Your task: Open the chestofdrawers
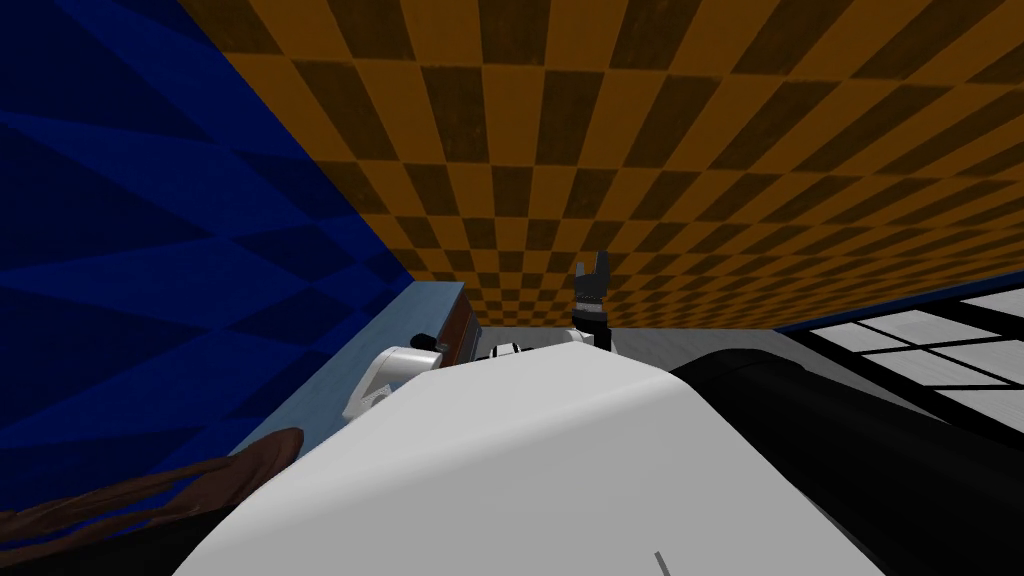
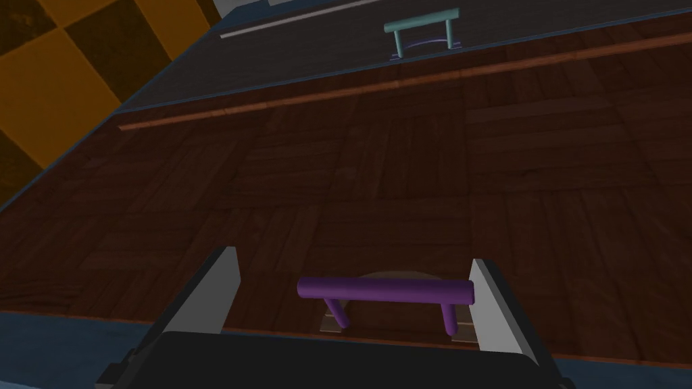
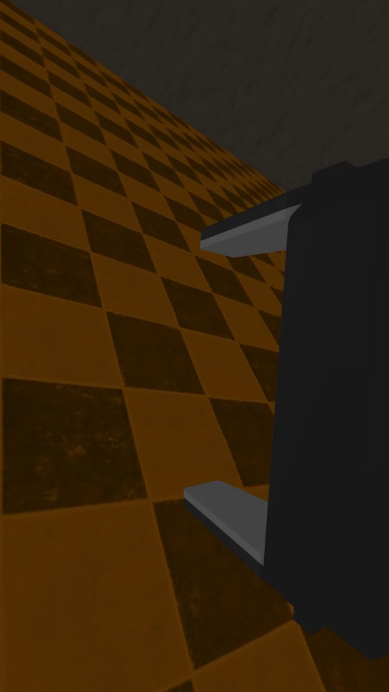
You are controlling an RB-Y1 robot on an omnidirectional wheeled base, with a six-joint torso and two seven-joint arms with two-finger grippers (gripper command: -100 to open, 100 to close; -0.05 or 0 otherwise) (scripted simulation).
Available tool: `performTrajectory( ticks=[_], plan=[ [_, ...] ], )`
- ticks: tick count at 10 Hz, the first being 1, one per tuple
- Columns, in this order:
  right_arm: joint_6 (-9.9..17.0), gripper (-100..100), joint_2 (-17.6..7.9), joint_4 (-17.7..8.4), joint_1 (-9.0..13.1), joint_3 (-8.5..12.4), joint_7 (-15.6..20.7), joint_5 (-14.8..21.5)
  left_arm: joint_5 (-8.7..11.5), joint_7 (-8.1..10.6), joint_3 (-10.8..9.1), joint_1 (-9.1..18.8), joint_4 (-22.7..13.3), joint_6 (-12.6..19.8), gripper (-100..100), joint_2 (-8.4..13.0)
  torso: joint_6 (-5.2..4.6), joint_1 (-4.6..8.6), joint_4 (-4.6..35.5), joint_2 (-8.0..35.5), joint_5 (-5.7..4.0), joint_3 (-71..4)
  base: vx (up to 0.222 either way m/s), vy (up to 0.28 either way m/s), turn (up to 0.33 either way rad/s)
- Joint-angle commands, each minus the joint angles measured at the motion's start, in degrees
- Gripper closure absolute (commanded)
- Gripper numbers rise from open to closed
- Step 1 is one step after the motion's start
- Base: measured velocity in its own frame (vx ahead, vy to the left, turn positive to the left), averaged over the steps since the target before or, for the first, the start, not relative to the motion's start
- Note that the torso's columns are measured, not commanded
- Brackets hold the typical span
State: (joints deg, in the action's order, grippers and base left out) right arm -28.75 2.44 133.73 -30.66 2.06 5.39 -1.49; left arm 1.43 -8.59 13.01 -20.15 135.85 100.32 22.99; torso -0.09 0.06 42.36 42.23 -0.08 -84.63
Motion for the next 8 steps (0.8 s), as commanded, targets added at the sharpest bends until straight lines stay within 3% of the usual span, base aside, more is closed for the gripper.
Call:
performTrajectory(
  ticks=[1, 8],
  plan=[
    [0.00, 0, 0.00, 0.00, 0.00, 0.00, 0.00, 0.00, 0.01, -0.95, 0.24, -1.14, 3.07, 4.25, -100, 1.26, -0.04, 0.09, 0.02, -0.02, -0.04, -0.02, 0.081, -0.028, -0.008],
    [0.00, 0, 0.00, 0.00, 0.01, 0.00, 0.00, 0.00, -0.19, -1.78, 0.81, -2.60, 6.06, 14.44, -100, 2.47, 0.09, -0.09, -0.05, 0.12, 0.09, 0.11, 0.047, -0.014, -0.004]
  ],
)
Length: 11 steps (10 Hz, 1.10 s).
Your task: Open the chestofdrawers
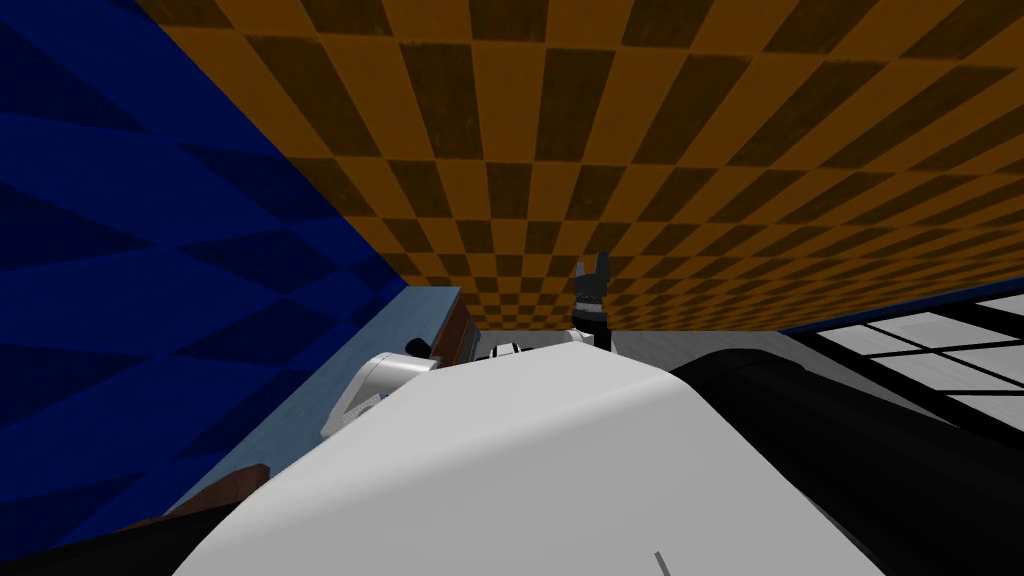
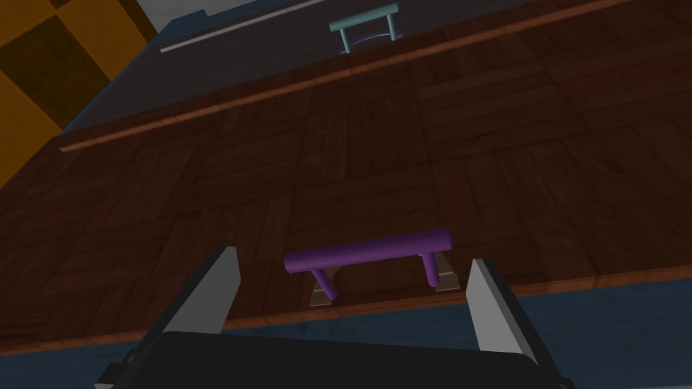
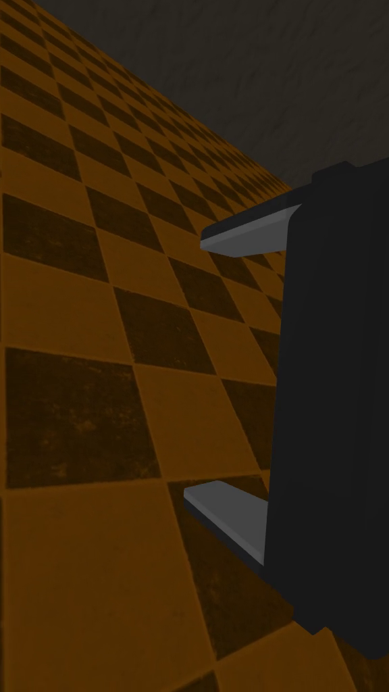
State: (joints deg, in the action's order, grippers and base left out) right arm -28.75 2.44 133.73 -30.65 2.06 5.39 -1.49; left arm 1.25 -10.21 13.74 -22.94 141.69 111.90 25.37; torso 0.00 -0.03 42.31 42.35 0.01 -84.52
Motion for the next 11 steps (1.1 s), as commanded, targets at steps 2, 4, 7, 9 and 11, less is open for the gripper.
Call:
performTrajectory(
  ticks=[2, 4, 7, 9, 11],
  plan=[
    [0.00, 0, 0.00, 0.00, 0.00, 0.00, 0.00, 0.00, -0.08, -0.16, 0.02, 0.41, -1.81, 0.40, -100, -0.11, 0.00, 0.02, -0.01, -0.04, -0.01, -0.03, -0.003, 0.003, -0.008],
    [0.00, 0, 0.00, 0.00, 0.01, 0.00, 0.00, 0.00, -0.15, -0.21, -0.03, 0.70, -3.71, -1.13, -100, -0.28, 0.00, 0.01, -0.01, -0.01, 0.00, 0.00, -0.023, 0.007, -0.014],
    [0.00, 0, 0.00, 0.00, 0.00, 0.00, 0.00, 0.00, -0.25, -0.22, -0.02, 0.95, -5.35, -2.34, -100, -0.46, 0.00, -0.01, -0.03, -0.09, 0.00, -0.06, -0.018, 0.008, -0.009],
    [0.00, 0, 0.00, 0.00, 0.00, 0.00, 0.00, 0.00, -0.11, -0.18, 0.00, 0.51, -2.44, -0.11, 100, -0.17, 0.04, 0.11, -0.03, -0.12, -0.07, -0.11, 0.020, -0.012, 0.013],
    [0.00, 0, 0.00, 0.00, 0.00, 0.00, 0.00, 0.00, -0.03, -0.13, 0.05, 0.22, -0.55, 1.43, 100, 0.00, 0.05, 0.43, 0.17, 0.14, -0.39, -0.11, 0.027, -0.007, 0.018]
  ],
)
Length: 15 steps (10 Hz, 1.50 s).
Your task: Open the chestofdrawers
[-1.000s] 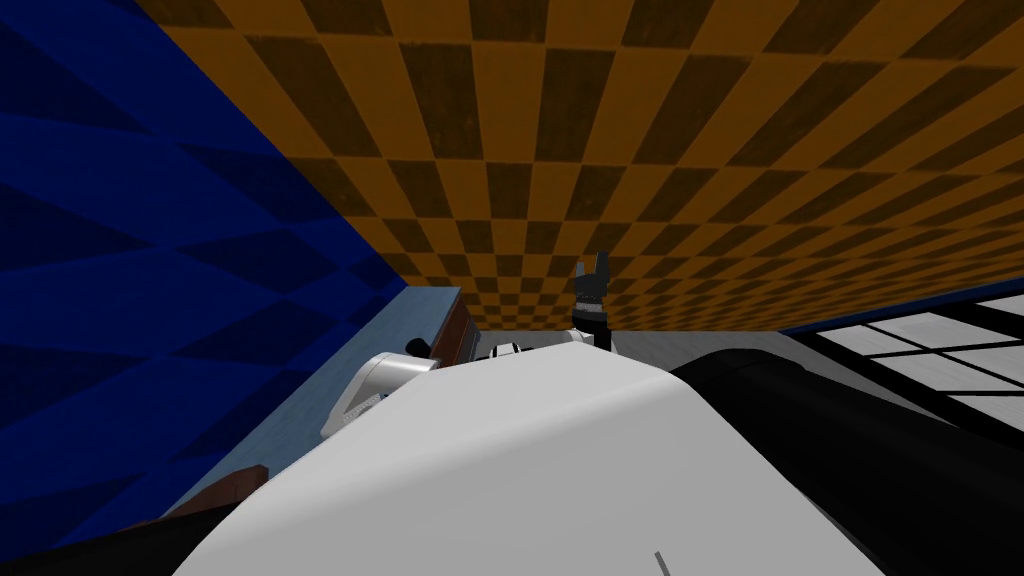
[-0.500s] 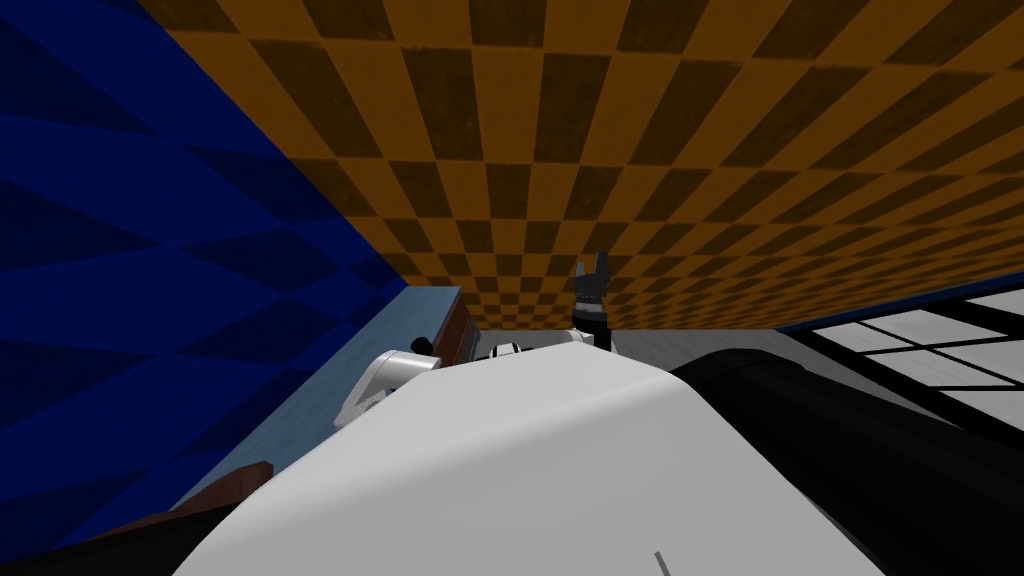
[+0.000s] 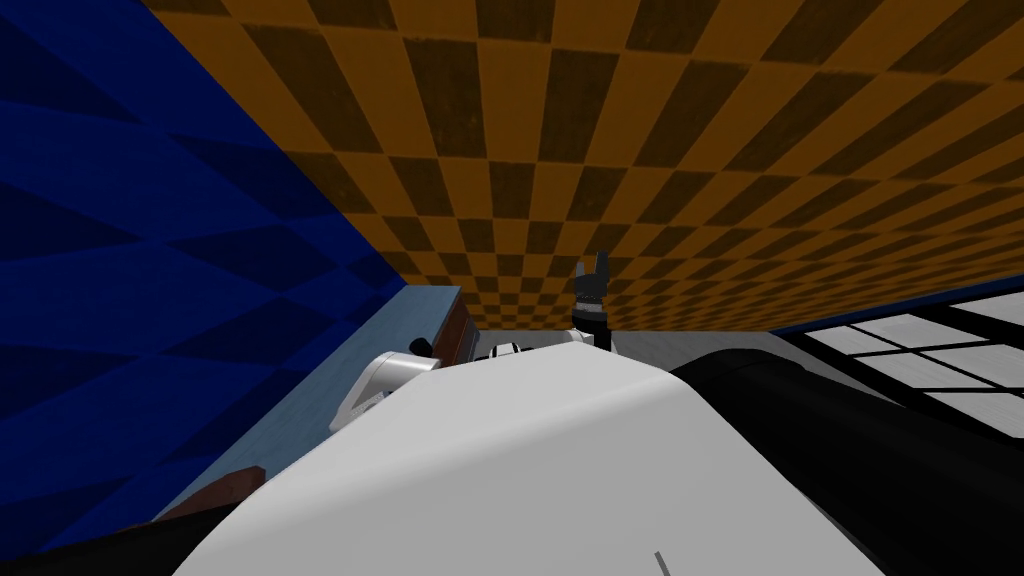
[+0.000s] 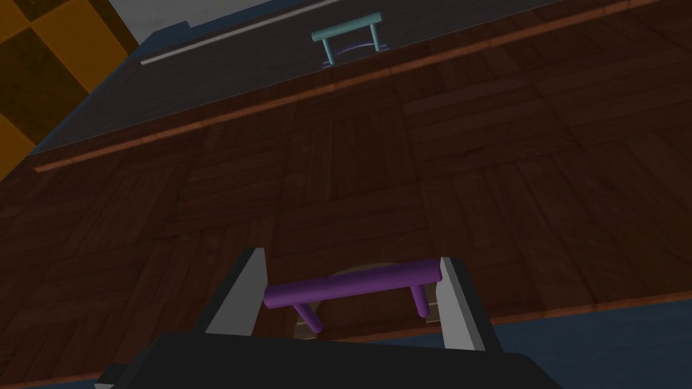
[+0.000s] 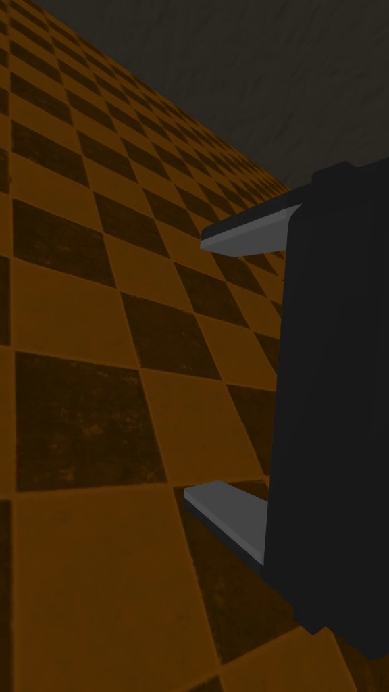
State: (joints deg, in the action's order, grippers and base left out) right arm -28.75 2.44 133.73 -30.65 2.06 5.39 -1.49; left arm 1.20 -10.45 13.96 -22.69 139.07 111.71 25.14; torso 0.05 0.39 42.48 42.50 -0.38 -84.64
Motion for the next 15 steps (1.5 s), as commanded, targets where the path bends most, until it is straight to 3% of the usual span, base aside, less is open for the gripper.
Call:
performTrajectory(
  ticks=[1, 7, 9, 12, 13, 15],
  plan=[
    [0.00, 0, 0.00, 0.00, 0.00, 0.00, 0.00, 0.00, 0.04, 0.12, -0.16, -0.12, 2.71, 2.13, 100, 0.28, -0.02, 0.07, 0.06, 0.08, -0.06, 0.03, 0.017, -0.006, 0.008],
    [0.00, 0, 0.02, 0.00, 0.02, -0.02, 0.00, 0.00, -0.76, 0.48, 0.36, 0.40, -0.89, -1.30, 100, -0.25, 0.01, -0.31, -0.16, -0.11, 0.37, 0.14, -0.039, -0.130, -0.010],
    [0.00, 0, 0.01, 0.00, 0.01, -0.01, 0.00, 0.00, -0.80, 0.50, 0.58, 0.25, -0.78, -1.02, 100, -0.28, 0.01, -0.75, -0.16, -0.23, 0.39, 0.01, -0.028, -0.117, -0.010],
    [0.00, 0, 0.02, 0.00, 0.01, -0.02, 0.00, 0.00, -1.10, 0.78, 0.94, 0.16, -0.86, -0.95, 100, -0.41, 0.05, -0.41, -0.30, -0.17, 0.52, 0.18, -0.034, -0.207, -0.006],
    [0.00, 0, 0.02, 0.00, 0.01, -0.02, 0.00, 0.00, 1.69, -0.63, -1.20, -0.29, 1.60, -0.28, -100, 1.52, 0.02, -0.54, -0.29, -0.30, 0.51, 0.08, 0.044, -0.138, 0.209],
    [0.00, 0, 0.00, 0.00, -0.01, 0.00, 0.00, 0.00, 4.54, -1.97, -3.36, -0.83, 3.90, 0.56, -100, 3.41, -0.03, -0.84, -0.28, -0.48, 0.51, -0.10, 0.084, -0.048, 0.206]
  ],
)
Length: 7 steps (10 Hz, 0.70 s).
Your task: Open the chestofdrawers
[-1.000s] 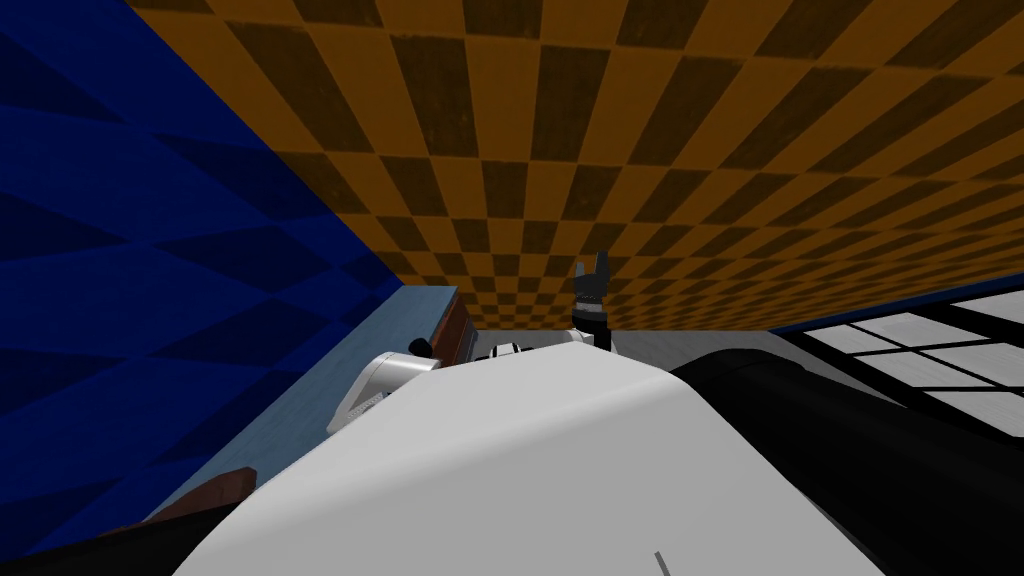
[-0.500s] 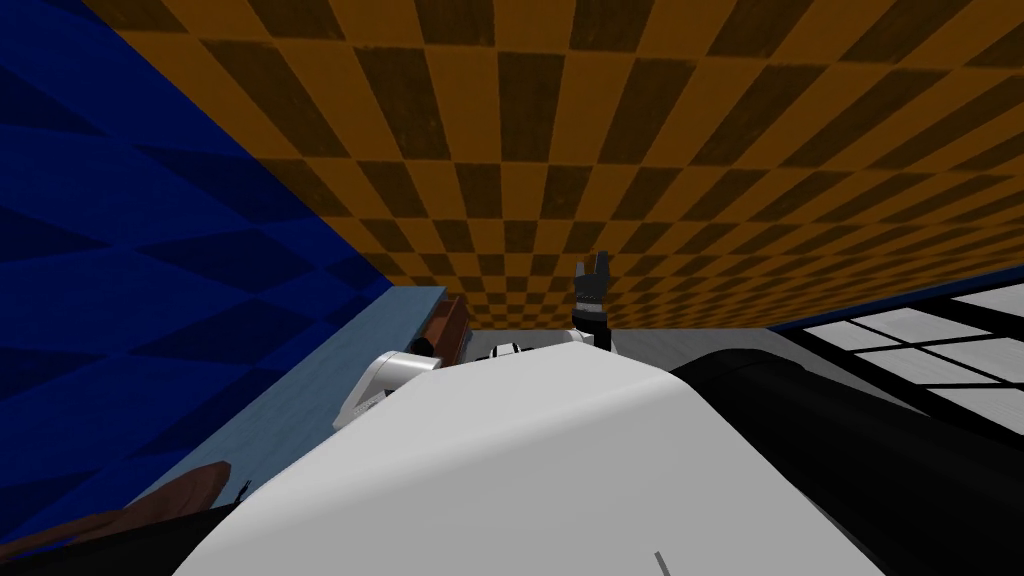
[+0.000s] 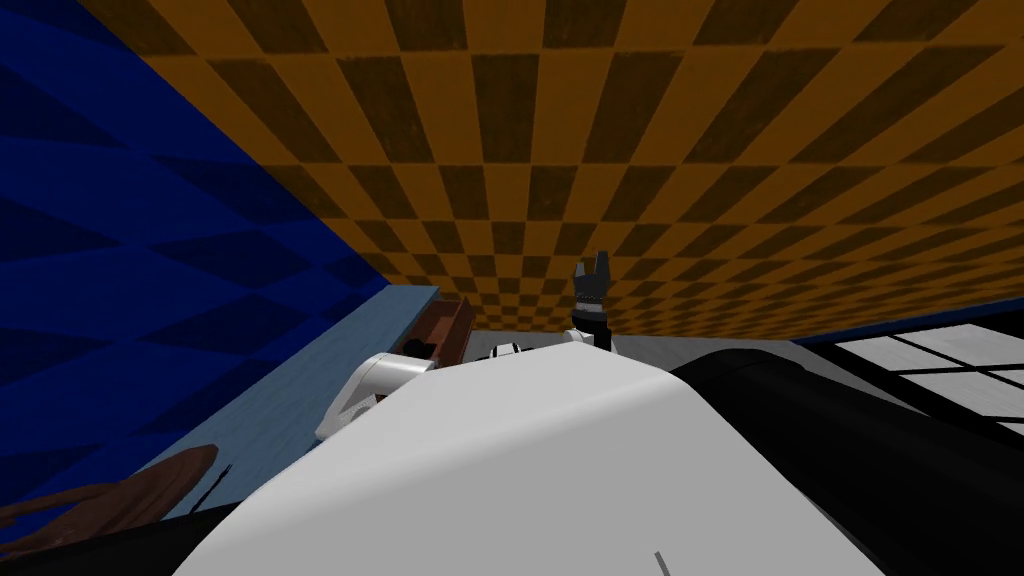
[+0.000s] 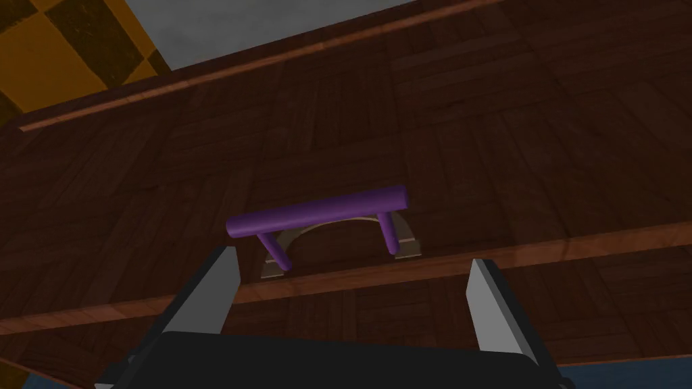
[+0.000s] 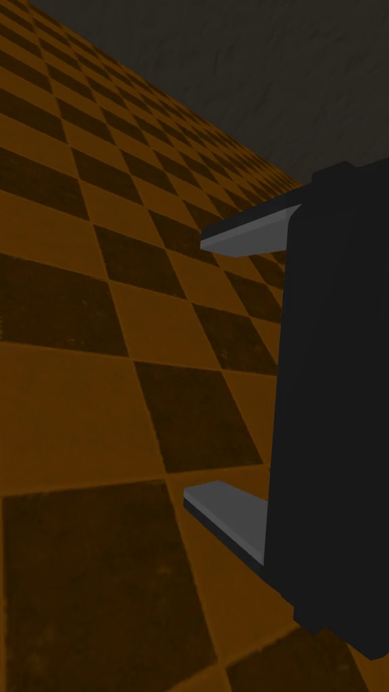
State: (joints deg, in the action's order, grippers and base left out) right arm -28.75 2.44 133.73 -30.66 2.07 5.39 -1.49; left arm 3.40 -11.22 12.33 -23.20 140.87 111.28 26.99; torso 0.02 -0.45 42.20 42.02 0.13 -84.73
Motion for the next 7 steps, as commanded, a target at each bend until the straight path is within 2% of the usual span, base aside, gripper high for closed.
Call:
performTrajectory(
  ticks=[1, 6, 7],
  plan=[
    [0.00, 0, 0.00, 0.00, 0.00, 0.00, 0.00, 0.00, 3.77, -1.87, -2.81, -0.59, 3.24, 1.41, -100, 2.51, -0.03, 0.15, 0.02, 0.06, -0.04, 0.04, 0.087, -0.033, 0.182],
    [0.00, 0, 0.00, 0.00, 0.01, -0.01, 0.00, 0.00, 10.91, -5.22, -8.20, -1.93, 8.98, 3.51, -100, 7.25, -0.03, 0.49, 0.10, 0.30, -0.15, 0.19, 0.055, -0.062, 0.161],
    [0.00, 0, 0.00, 0.00, 0.01, 0.00, 0.00, 0.00, 9.96, -4.71, -7.44, -1.53, 8.14, 3.22, -100, 6.61, -0.02, 0.46, 0.08, 0.26, -0.14, 0.16, 0.019, -0.037, 0.047]
  ],
)
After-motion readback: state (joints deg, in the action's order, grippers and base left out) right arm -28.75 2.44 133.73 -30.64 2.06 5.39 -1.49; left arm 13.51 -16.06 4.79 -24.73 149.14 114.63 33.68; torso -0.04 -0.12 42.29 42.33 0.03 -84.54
